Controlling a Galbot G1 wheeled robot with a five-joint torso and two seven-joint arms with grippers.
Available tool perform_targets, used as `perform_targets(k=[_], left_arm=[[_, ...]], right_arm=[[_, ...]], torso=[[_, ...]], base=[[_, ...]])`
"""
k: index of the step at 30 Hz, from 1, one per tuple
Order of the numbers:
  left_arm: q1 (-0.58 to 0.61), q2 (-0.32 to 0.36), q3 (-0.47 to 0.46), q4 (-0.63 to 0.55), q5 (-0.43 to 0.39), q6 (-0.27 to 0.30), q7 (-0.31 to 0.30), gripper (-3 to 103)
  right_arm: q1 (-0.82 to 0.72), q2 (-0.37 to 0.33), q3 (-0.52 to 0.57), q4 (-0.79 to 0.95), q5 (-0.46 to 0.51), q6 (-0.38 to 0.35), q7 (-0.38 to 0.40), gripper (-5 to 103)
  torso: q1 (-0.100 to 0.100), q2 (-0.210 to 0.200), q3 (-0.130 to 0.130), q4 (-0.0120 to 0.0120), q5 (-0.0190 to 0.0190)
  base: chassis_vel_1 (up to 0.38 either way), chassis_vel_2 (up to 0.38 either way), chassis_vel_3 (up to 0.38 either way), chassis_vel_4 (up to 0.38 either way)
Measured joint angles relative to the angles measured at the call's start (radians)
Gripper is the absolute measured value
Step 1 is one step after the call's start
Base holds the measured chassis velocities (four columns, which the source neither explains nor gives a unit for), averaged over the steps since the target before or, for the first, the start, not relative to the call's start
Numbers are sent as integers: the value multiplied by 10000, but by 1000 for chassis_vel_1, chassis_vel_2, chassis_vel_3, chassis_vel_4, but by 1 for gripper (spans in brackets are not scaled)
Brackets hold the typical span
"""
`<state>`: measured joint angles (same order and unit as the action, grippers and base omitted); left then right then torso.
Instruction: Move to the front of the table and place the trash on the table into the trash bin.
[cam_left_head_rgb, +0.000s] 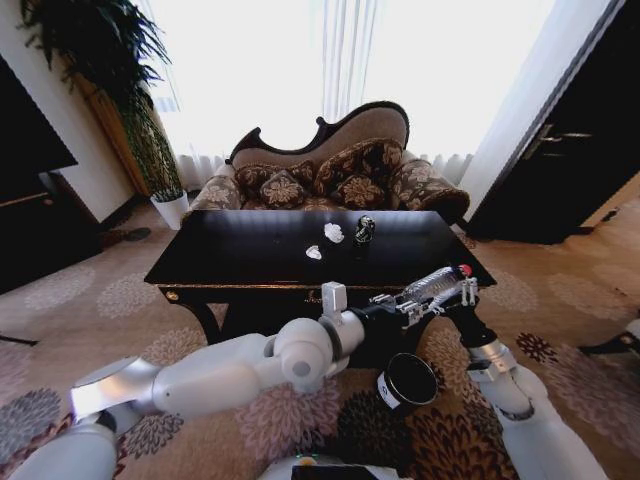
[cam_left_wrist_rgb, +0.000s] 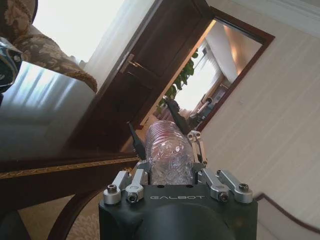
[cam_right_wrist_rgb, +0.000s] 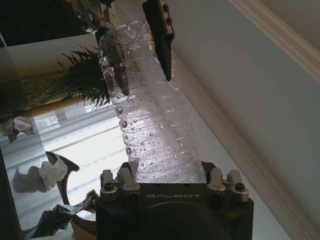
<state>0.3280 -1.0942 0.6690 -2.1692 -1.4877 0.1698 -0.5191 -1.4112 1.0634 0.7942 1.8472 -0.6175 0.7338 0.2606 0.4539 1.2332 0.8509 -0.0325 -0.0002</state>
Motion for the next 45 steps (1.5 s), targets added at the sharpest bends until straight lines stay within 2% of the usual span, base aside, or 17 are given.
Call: perform_targets(k=[2,5,11,14,18,20,21,25,28,30,33,35,37,38,42,43,45], left_arm=[[92,39,-35,-35,25,3,-3,38],[209,188,-93,-124,86,25,54,38],[373,273,-267,-175,180,163,72,38],[405,292,-289,-210,323,222,67,38],[352,355,-426,-299,796,403,50,47],[254,364,-660,-369,1145,422,17,57],[208,366,-780,-410,1347,473,-7,57],[185,413,-1217,-710,1759,581,12,74],[334,721,-1863,-976,2087,634,163,90],[451,871,-2102,-977,2224,633,220,90],[1016,1494,-2903,-760,2840,534,347,100],[1264,1767,-3185,-691,3107,489,316,100],[2302,2497,-4144,-595,4131,451,228,100],[2302,2497,-4144,-595,4131,451,228,100],[4292,3195,-6177,-258,5495,237,442,100],[4292,3195,-6177,-258,5495,237,442,100],[5036,3329,-7179,215,6310,62,585,100]], right_arm=[[-15,2,-4,6,10,0,-7,63],[-54,1,-10,16,39,4,-25,50],[-62,26,-55,24,66,11,-41,37],[-70,42,-64,32,75,12,-46,35],[-116,91,-72,22,266,2,-61,35],[-165,162,-63,-67,412,-35,-63,33],[-184,208,-65,-84,448,-28,-64,31],[-278,390,-43,-192,547,-29,-69,25],[-410,644,-86,-327,862,-87,-131,25],[-444,706,-134,-379,1043,-151,-186,25],[-587,921,-381,-716,1959,-453,-523,25],[-666,1009,-511,-849,2438,-621,-672,25],[-834,1223,-858,-1238,3637,-1092,-932,25],[-834,1223,-858,-1238,3637,-1092,-932,25],[-810,1414,-1100,-2587,4508,-1184,-1075,25],[-810,1414,-1100,-2587,4508,-1184,-1075,25],[-704,1579,-1025,-3821,4599,-869,-1057,25]], torso=[[0,0,0,0,0],[0,0,0,0,0],[0,0,0,0,0],[0,0,0,0,-1],[-1,0,0,0,-1],[-1,0,0,0,-1],[0,0,0,-2,1],[0,0,0,0,0],[-1,1,-1,-1,-1],[-1,0,-1,-1,-2],[0,0,0,0,-4],[0,0,-1,0,-3],[0,0,0,-3,-4],[0,0,0,-3,-4],[-2,1,-2,8,-6],[-2,1,-2,8,-6],[-2,1,-1,-6,-2]], base=[[0,0,0,0],[0,0,0,0],[0,0,0,0],[0,0,0,0],[0,0,0,0],[0,0,0,0],[0,0,0,0],[0,0,0,0],[0,0,0,0],[0,0,0,0],[0,0,0,0],[0,0,0,0],[0,0,0,0],[0,0,0,0],[0,0,0,0],[0,0,0,0],[0,0,0,0]])
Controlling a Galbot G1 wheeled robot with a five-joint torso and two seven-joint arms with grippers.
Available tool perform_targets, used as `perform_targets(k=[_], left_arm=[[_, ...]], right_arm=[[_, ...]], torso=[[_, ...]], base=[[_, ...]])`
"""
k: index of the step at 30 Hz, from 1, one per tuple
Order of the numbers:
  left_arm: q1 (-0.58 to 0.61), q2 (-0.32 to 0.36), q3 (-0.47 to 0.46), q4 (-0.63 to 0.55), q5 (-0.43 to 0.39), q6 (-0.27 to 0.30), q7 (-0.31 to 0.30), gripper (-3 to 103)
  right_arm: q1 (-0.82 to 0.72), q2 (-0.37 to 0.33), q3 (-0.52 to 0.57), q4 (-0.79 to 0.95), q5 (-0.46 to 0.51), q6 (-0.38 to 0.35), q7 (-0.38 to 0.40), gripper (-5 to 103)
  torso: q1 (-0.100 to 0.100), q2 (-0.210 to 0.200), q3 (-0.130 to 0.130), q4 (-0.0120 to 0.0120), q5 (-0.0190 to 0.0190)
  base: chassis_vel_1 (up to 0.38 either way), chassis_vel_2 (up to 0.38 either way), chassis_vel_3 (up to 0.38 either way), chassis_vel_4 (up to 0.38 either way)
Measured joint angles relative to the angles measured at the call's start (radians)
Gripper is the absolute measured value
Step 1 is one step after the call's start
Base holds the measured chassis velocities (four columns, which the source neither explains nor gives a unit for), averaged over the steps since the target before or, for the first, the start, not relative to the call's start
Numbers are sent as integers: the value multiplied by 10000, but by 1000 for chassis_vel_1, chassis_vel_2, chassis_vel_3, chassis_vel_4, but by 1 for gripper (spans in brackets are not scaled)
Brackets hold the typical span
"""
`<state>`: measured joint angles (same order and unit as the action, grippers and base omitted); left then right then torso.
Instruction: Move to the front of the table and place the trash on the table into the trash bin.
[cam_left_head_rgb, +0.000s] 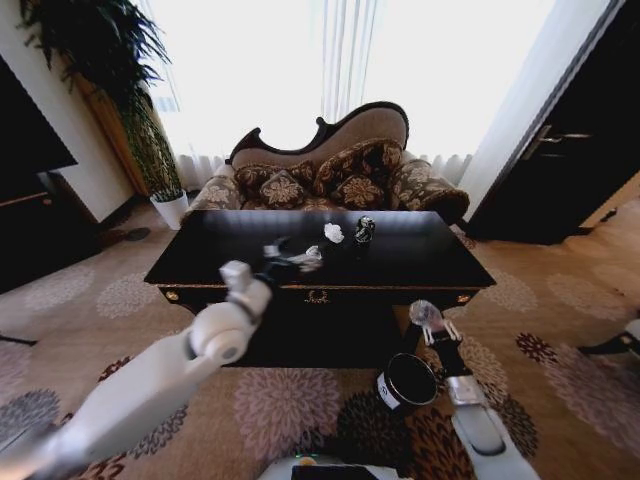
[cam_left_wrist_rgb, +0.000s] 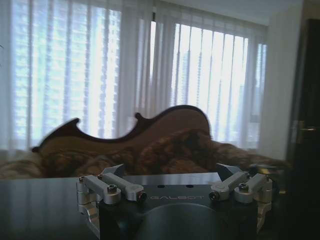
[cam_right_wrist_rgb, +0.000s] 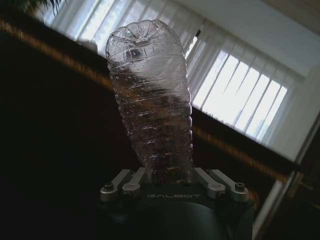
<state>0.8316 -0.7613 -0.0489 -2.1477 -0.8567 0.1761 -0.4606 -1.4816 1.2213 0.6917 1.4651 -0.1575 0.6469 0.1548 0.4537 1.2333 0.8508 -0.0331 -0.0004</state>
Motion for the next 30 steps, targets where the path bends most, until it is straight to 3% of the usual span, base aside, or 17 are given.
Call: perform_targets(k=[2,4,6,8,11,20,30], left_arm=[[235,7,-332,71,93,-18,18,100],[1069,-13,-1489,214,209,-63,98,100],[1785,-6,-2613,501,537,-273,359,100],[1970,-10,-2908,595,650,-365,450,100],[2724,-245,-4167,1019,820,-694,829,100],[3237,-342,-4762,1263,762,-1157,1401,100],[3228,-248,-4480,952,714,-1306,1388,100]], right_arm=[[114,40,40,-397,-161,203,34,25],[456,142,-100,-1457,-216,401,100,25],[774,237,-485,-2382,192,350,125,25],[844,247,-608,-2617,323,326,142,25],[1253,209,-1281,-3836,744,318,141,25],[2695,-160,-2263,-5873,2258,-124,-87,25],[3984,331,-2594,-7582,1945,-27,-206,25]], torso=[[0,0,0,-3,-1],[2,-1,1,3,-5],[1,0,0,6,5],[1,0,0,10,3],[0,0,0,9,1],[2,-1,2,7,0],[2,-1,1,6,4]], base=[[0,0,0,0],[0,0,0,0],[0,0,0,0],[0,0,0,0],[0,0,0,0],[0,0,0,0],[0,0,0,0]])
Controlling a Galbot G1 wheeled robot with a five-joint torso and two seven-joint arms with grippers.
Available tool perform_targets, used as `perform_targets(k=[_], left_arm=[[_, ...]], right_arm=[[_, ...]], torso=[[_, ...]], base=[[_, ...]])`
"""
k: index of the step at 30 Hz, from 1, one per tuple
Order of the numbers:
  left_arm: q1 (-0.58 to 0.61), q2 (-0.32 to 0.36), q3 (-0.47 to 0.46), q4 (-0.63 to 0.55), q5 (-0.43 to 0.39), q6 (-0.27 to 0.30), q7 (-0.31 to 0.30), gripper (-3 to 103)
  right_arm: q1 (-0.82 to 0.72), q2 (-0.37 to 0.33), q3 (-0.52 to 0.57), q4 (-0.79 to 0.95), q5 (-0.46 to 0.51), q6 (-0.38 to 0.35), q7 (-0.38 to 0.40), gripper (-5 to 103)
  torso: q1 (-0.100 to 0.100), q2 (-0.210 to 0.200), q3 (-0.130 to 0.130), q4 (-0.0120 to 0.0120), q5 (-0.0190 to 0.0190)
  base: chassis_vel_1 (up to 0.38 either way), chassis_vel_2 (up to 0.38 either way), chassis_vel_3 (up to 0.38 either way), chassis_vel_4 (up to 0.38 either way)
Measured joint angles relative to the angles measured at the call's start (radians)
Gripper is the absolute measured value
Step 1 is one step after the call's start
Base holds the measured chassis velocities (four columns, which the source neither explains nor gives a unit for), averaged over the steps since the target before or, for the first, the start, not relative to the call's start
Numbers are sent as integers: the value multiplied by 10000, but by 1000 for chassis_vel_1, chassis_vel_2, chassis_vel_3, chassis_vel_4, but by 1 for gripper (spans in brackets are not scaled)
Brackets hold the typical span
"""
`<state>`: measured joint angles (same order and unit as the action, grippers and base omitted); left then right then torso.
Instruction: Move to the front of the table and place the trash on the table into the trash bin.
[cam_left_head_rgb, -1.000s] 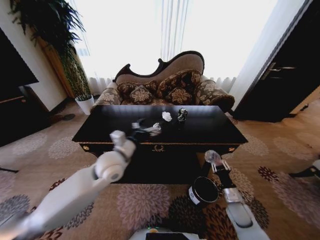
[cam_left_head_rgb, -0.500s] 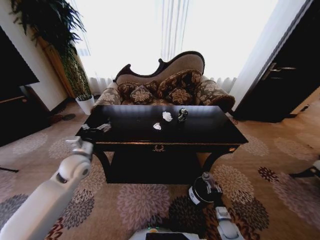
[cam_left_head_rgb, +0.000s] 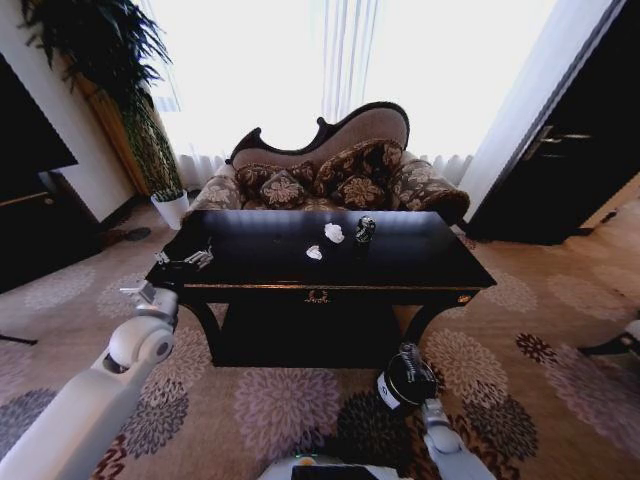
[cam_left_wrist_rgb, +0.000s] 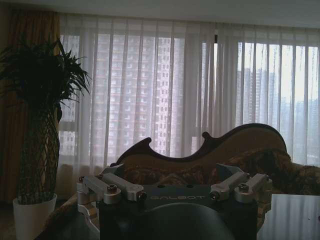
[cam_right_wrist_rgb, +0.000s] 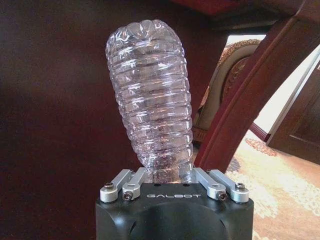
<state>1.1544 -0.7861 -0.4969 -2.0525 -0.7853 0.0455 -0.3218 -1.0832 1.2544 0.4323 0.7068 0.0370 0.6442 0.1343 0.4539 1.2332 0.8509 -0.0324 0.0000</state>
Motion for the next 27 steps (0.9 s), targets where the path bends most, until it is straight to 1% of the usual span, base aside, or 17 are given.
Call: perform_targets(k=[10,11,12,14,15,19,20,21,22,23,24,27], left_arm=[[-29,93,72,-126,-88,0,-135,100],[-32,93,92,-151,-90,6,-151,100],[-35,93,103,-166,-95,11,-159,100],[-24,89,108,-168,-113,15,-176,100],[-24,89,108,-168,-113,15,-176,100],[92,78,101,-204,-150,14,-180,100],[92,78,101,-204,-150,14,-180,100],[115,75,95,-235,-166,14,-201,100],[135,75,86,-254,-166,14,-210,100],[167,78,70,-285,-167,14,-215,100],[167,78,70,-285,-167,14,-215,100],[302,87,6,-376,-174,14,-219,100]], right_arm=[[686,94,-30,-1007,4,178,-264,25],[740,102,-28,-1100,76,232,-374,22],[766,109,-18,-1137,134,259,-427,22],[792,119,3,-1137,294,283,-509,33],[792,119,3,-1137,294,283,-509,33],[841,46,40,-1160,437,283,-586,54],[841,46,40,-1160,437,283,-586,54],[858,17,44,-1188,452,283,-601,60],[868,-4,47,-1220,463,284,-621,60],[875,-23,51,-1253,480,285,-648,65],[875,-23,51,-1253,480,285,-648,65],[877,-29,54,-1301,491,317,-712,82]], torso=[[0,0,0,-1,-3],[0,0,0,-2,-2],[0,0,1,-1,-2],[0,0,0,-1,-2],[0,0,0,-1,-2],[0,0,0,0,-2],[0,0,0,0,-2],[0,0,0,-1,-2],[0,0,0,-1,-1],[0,0,0,-1,-2],[0,0,0,-1,-2],[0,0,0,-1,0]], base=[[0,0,0,0],[0,0,0,0],[0,0,0,0],[0,0,0,0],[0,0,0,0],[0,0,0,0],[0,0,0,0],[0,0,0,0],[0,0,0,0],[0,0,0,0],[0,0,0,0],[0,0,0,0]])
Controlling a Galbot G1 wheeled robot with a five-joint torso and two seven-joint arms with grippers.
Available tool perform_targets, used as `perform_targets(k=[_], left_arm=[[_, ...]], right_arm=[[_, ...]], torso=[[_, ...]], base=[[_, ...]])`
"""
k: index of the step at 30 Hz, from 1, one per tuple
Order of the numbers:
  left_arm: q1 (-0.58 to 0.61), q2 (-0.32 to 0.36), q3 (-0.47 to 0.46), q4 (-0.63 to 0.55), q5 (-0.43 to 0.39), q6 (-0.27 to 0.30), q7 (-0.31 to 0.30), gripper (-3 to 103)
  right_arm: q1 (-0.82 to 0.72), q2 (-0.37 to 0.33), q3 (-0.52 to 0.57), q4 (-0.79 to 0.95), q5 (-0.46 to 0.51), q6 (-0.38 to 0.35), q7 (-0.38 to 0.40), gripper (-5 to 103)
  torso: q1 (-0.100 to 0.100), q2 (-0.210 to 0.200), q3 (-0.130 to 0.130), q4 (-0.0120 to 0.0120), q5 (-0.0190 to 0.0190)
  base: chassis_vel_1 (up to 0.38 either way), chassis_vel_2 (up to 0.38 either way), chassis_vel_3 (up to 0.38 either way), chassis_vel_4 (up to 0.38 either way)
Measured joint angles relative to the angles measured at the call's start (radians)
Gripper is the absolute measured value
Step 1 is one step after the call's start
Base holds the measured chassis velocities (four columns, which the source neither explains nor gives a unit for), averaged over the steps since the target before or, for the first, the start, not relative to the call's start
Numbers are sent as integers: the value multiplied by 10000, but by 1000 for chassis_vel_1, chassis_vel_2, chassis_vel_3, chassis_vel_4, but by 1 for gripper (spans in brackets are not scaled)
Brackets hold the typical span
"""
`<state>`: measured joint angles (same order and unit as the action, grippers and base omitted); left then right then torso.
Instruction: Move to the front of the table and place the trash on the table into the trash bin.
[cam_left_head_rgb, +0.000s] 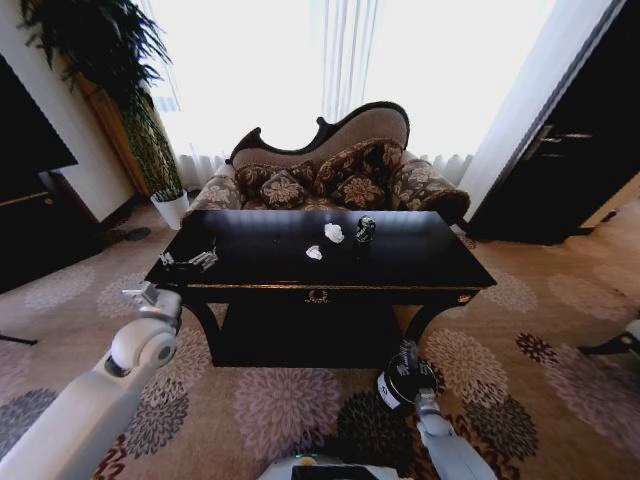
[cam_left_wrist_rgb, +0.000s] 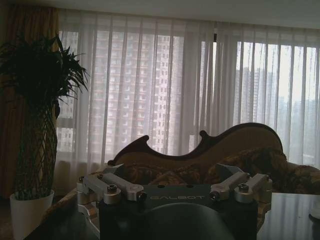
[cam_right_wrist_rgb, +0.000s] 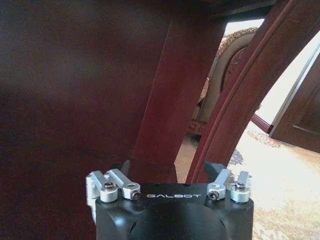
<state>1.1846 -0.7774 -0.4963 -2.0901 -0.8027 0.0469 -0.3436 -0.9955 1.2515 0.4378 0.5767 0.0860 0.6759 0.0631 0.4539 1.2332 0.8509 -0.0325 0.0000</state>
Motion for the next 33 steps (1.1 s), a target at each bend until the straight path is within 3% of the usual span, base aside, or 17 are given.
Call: perform_targets(k=[3,4,11,15,18,20,33], left_arm=[[100,-5,-39,-50,1,0,0,100],[190,-13,-76,-99,14,0,0,100],[1042,-86,-534,-371,273,40,87,100],[2417,-214,-1848,-883,672,151,396,100],[2942,-446,-2354,-999,758,139,540,100],[3471,-745,-2718,-1036,1079,-60,769,100],[5819,-1869,-3718,-1209,2002,-1251,1891,100]], right_arm=[[-7,1,16,3,0,26,-19,87],[-39,7,29,35,0,44,-24,96],[-845,29,135,1107,181,21,26,100],[-2972,190,344,3859,694,-127,42,100],[-4064,243,452,5277,1134,-244,47,100],[-4886,302,627,6550,1498,-268,87,100],[-8032,617,1509,10960,2902,-603,757,100]], torso=[[0,0,0,0,-2],[0,0,0,1,-1],[1,0,0,0,-3],[0,0,-2,3,2],[-2,1,-2,-7,-2],[-3,1,-3,2,-4],[-3,2,-3,0,-3]], base=[[0,0,0,0],[0,0,0,0],[0,0,0,0],[0,0,0,0],[0,0,0,0],[0,0,0,0],[0,0,0,0]])
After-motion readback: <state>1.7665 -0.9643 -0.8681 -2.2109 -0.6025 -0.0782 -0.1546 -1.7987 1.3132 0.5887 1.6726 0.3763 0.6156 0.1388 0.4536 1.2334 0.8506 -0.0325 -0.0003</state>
